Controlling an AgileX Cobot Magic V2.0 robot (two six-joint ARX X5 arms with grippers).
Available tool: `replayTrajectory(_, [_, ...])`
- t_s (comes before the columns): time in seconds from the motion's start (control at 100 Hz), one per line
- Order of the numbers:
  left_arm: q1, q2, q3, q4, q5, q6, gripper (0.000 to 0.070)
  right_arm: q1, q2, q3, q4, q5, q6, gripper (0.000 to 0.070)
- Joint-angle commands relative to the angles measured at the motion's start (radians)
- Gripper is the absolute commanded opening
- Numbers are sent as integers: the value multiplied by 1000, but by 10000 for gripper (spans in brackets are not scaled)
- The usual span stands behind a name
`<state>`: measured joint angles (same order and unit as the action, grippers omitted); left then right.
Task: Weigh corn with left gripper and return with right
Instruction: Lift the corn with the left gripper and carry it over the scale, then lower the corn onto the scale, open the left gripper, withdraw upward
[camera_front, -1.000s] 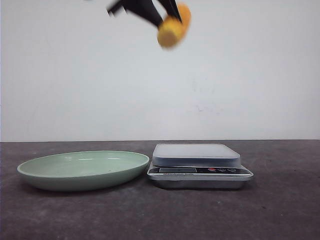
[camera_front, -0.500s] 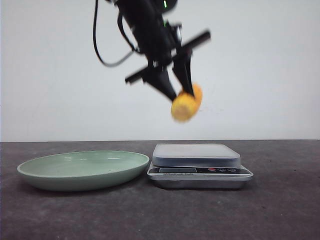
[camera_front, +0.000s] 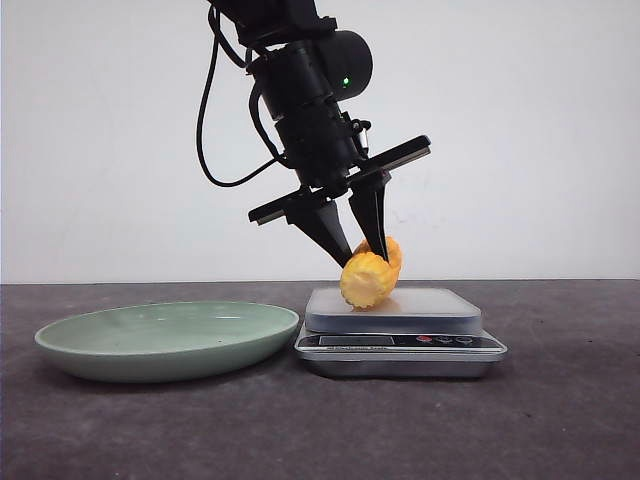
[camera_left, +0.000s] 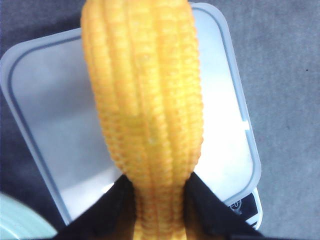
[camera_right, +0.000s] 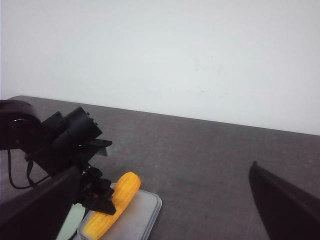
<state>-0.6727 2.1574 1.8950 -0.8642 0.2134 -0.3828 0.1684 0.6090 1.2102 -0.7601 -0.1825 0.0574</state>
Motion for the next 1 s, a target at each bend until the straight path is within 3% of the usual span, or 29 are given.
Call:
replayTrajectory(0.0, [-14,34,24,4,4,-11,130,2,3,15,4,3,11,700])
replayTrajectory(0.19, [-14,36,24,-25,3,-33,223,2,3,15,8,5,11,700])
replayTrajectory(0.36, [-14,36,24,-31,3,-56,485,2,3,15,11,5,11,700])
replayTrajectory(0.58, [-14,36,24,-39,-3,-56,644,2,3,15,11,4,11,700])
replayTrajectory(0.93, [-14,36,26,-61,-8,-56,653,2,3,15,10,3,11,700])
replayTrajectory(0.99, [-13,35,32,-62,-17,-53,689,2,3,15,10,3,11,700])
